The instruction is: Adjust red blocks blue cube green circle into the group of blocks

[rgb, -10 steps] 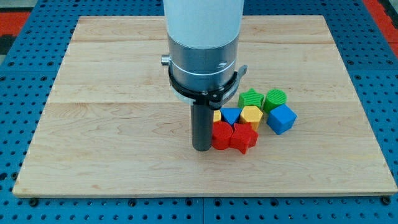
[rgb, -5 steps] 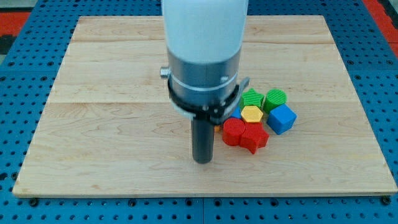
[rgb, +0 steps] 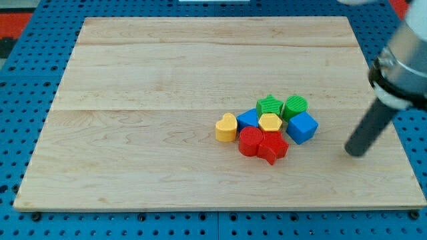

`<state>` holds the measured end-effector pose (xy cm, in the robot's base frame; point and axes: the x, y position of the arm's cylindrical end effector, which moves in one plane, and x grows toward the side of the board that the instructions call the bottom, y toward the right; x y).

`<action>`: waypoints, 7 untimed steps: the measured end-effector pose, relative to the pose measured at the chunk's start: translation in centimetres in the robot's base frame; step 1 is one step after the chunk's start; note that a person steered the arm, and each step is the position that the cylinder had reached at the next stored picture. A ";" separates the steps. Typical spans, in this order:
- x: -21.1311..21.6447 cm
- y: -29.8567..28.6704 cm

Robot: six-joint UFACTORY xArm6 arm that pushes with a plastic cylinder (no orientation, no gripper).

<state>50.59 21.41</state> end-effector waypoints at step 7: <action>-4.6 -1.2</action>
<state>45.94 20.17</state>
